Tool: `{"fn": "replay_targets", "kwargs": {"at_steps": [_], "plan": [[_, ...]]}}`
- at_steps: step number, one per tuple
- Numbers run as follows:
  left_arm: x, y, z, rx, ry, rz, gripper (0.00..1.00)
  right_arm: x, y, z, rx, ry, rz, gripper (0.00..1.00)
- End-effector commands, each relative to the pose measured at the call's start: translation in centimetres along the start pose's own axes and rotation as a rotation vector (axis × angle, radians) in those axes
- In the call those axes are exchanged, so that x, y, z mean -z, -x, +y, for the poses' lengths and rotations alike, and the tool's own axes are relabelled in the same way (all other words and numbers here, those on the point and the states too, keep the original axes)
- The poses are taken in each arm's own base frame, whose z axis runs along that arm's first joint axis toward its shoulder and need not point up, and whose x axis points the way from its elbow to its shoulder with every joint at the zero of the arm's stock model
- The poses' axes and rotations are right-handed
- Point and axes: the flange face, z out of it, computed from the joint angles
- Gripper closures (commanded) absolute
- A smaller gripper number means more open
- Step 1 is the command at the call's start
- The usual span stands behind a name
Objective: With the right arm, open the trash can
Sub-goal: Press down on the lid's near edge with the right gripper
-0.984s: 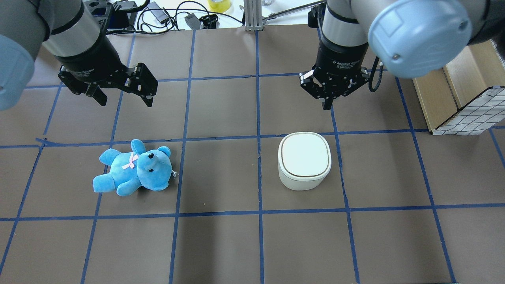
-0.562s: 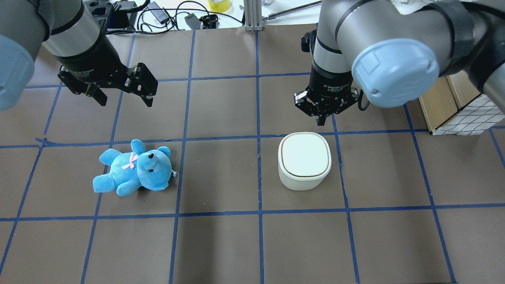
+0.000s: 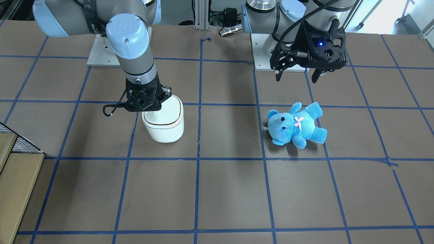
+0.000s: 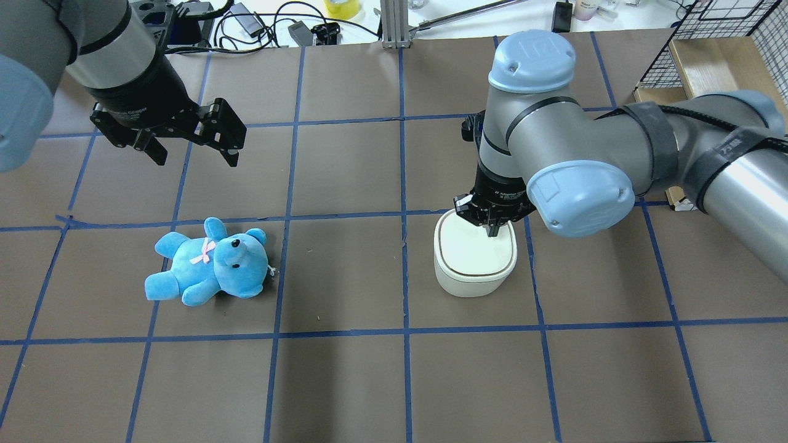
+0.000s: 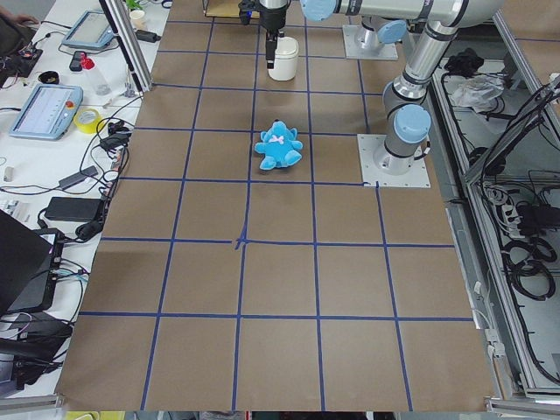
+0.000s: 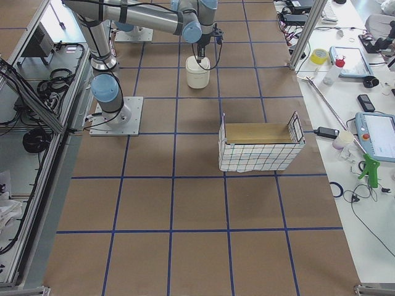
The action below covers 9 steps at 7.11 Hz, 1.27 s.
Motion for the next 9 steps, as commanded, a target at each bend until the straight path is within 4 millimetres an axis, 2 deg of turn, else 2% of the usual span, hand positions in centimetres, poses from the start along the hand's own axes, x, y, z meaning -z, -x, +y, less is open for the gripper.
{"fn": "replay_targets", "kwargs": {"at_steps": [1, 5, 6, 8, 9], "plan": [[0.0, 0.0, 0.0, 0.000, 0.000, 0.000, 0.00, -1.4, 0.2, -0.4, 0.008, 0.008, 0.000, 1.00], [0.0, 0.0, 0.0, 0.000, 0.000, 0.000, 0.00, -2.9, 0.2, -0.4, 0.008, 0.011, 0.001, 1.00], [0.0, 0.0, 0.0, 0.000, 0.000, 0.000, 0.00, -2.6, 0.2, -0.3, 0.006, 0.004, 0.003, 1.00], [0.0, 0.0, 0.0, 0.000, 0.000, 0.000, 0.00, 0.0, 0.4, 0.3, 0.010, -0.035, 0.000, 1.00], [0.0, 0.0, 0.0, 0.000, 0.000, 0.000, 0.00, 1.2, 0.3, 0.9, 0.008, -0.051, -0.002, 0.75]]}}
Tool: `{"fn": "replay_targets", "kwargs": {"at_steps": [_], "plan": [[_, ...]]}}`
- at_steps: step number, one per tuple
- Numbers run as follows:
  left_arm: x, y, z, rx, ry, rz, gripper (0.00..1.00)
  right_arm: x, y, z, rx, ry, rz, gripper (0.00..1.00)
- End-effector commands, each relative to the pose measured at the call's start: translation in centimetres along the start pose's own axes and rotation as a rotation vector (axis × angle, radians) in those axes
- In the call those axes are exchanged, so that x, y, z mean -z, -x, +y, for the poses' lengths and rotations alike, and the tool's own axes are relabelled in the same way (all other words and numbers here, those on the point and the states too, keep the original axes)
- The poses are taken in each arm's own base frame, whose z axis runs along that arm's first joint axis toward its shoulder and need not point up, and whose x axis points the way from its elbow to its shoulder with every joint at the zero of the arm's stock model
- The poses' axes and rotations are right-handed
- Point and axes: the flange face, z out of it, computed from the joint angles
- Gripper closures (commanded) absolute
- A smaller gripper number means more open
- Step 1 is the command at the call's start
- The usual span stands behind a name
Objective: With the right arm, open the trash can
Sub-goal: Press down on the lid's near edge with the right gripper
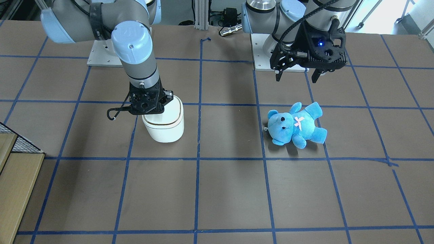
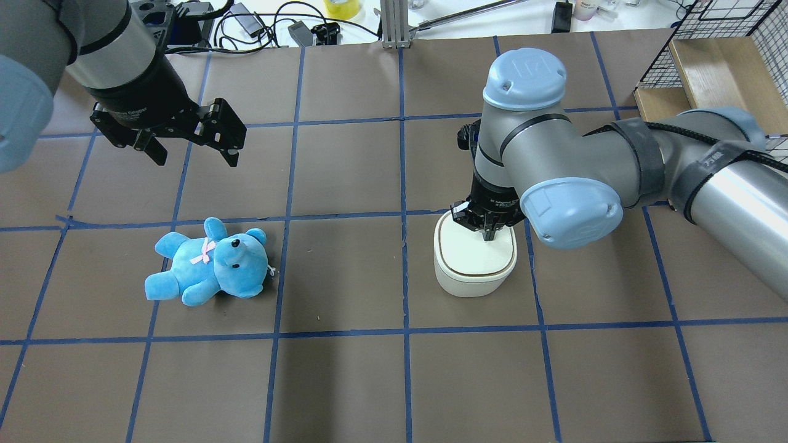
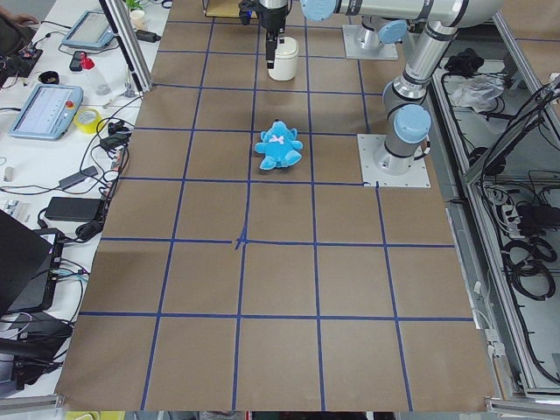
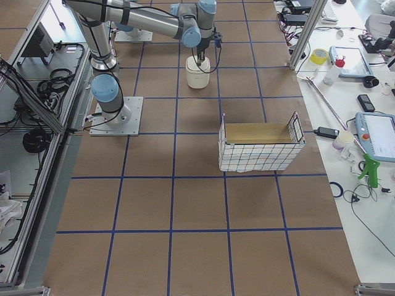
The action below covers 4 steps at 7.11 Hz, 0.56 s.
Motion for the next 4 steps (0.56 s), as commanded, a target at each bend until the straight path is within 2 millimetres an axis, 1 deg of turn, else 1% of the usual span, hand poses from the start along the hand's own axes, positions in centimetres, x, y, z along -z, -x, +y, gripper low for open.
{"fn": "replay_targets", "kwargs": {"at_steps": [1, 2, 3, 4], "plan": [[0.0, 0.0, 0.0, 0.000, 0.000, 0.000, 0.00, 3.1, 0.0, 0.9, -0.001, -0.034, -0.002, 0.18], [0.0, 0.0, 0.0, 0.000, 0.000, 0.000, 0.00, 4.7, -0.3, 0.5, -0.007, -0.029, -0.003, 0.00], [0.0, 0.0, 0.0, 0.000, 0.000, 0.000, 0.00, 7.1, -0.4, 0.1, -0.010, -0.022, -0.001, 0.00], [0.0, 0.0, 0.0, 0.000, 0.000, 0.000, 0.00, 10.6, -0.8, -0.5, -0.017, -0.026, 0.001, 0.00]]}}
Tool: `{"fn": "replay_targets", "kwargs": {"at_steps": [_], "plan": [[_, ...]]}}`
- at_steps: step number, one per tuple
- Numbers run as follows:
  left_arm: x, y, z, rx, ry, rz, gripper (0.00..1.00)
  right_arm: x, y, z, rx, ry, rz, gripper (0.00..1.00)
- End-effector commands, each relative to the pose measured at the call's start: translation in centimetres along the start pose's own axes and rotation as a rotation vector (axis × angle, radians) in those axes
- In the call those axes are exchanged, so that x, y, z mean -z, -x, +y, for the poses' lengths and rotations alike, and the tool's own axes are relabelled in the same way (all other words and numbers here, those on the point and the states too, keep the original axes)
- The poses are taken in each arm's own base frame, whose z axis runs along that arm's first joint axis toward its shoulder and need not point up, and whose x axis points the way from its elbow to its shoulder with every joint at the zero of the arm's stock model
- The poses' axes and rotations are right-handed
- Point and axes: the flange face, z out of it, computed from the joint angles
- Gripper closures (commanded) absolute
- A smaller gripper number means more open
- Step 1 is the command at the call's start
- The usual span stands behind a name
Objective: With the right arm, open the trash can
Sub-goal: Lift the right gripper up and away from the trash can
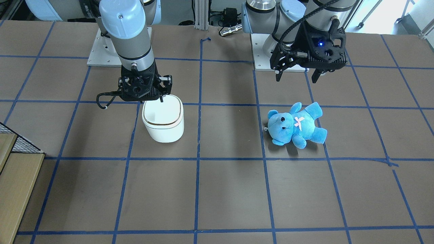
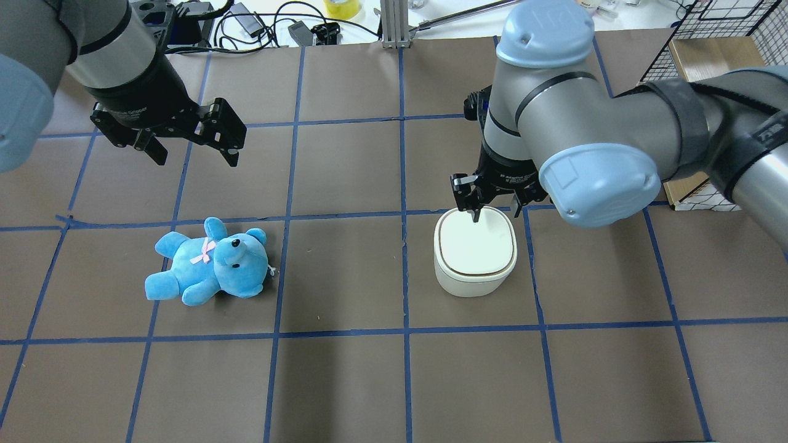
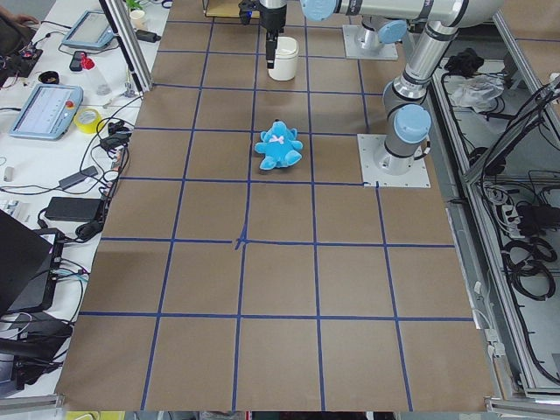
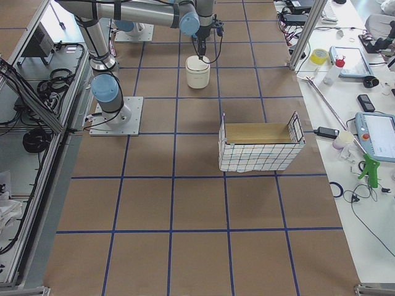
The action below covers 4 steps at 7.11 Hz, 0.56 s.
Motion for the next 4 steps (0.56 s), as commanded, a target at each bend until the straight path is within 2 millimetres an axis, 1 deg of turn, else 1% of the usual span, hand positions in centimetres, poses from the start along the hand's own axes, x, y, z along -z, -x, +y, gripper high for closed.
{"fn": "replay_targets", "kwargs": {"at_steps": [1, 2, 3, 4], "plan": [[0.0, 0.0, 0.0, 0.000, 0.000, 0.000, 0.00, 7.6, -1.5, -1.4, -0.026, -0.022, 0.005, 0.00], [0.0, 0.0, 0.0, 0.000, 0.000, 0.000, 0.00, 10.5, -4.2, -2.3, -0.071, -0.039, -0.008, 0.00], [0.1, 0.0, 0.0, 0.000, -0.002, 0.000, 0.00, 12.0, -6.1, -2.9, -0.070, -0.059, -0.011, 0.00], [0.0, 0.0, 0.0, 0.000, 0.000, 0.000, 0.00, 12.6, -7.0, -3.2, -0.084, -0.075, -0.005, 0.00]]}}
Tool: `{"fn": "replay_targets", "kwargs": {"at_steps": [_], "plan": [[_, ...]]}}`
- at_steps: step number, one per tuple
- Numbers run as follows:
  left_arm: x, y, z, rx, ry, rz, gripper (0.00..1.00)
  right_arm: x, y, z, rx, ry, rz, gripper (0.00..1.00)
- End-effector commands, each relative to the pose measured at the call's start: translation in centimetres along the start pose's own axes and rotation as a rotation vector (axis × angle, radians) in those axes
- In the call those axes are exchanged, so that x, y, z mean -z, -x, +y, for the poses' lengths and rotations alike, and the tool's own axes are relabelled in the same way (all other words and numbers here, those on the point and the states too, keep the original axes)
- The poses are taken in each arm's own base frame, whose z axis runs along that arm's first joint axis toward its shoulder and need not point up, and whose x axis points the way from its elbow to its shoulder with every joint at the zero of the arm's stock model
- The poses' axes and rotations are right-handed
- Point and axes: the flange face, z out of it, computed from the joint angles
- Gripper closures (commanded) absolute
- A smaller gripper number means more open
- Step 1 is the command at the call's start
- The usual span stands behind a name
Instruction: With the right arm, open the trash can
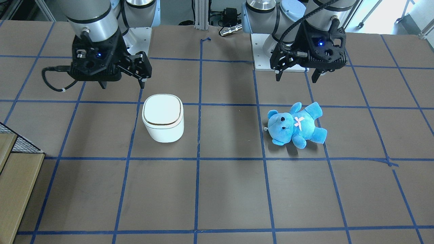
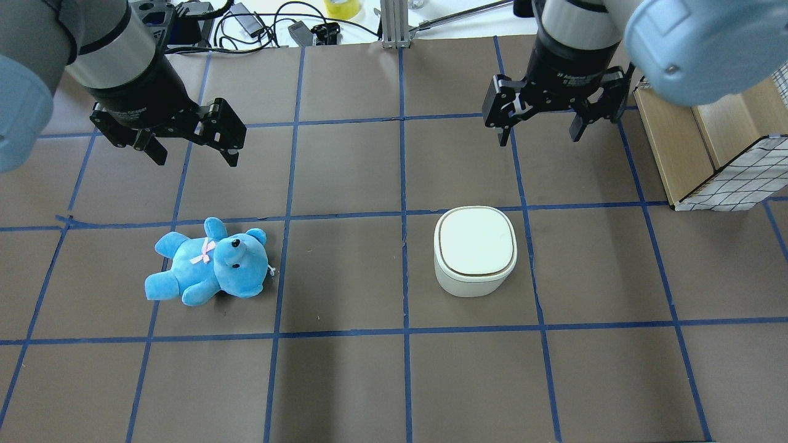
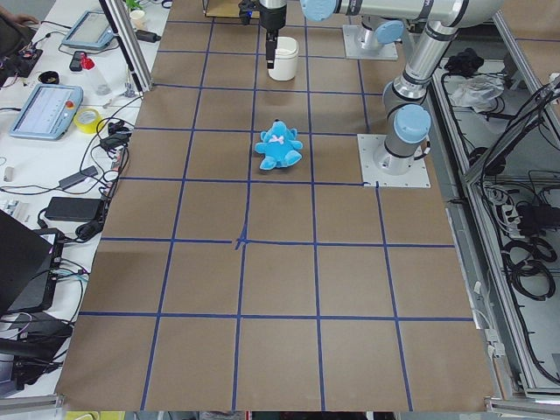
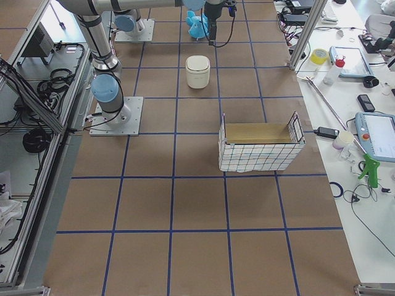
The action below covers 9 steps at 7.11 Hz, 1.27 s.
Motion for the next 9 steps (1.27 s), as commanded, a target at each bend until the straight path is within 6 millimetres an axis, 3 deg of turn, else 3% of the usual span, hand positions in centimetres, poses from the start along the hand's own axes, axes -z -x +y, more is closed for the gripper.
{"fn": "replay_targets", "kwargs": {"at_steps": [1, 9], "plan": [[-0.02, 0.00, -0.02, 0.000, 0.000, 0.000, 0.00, 1.76, -1.83, -0.82, -0.031, -0.035, -0.005, 0.00], [-0.02, 0.00, -0.02, 0.000, 0.000, 0.000, 0.00, 1.46, -1.56, -1.01, -0.034, -0.051, -0.008, 0.00]]}}
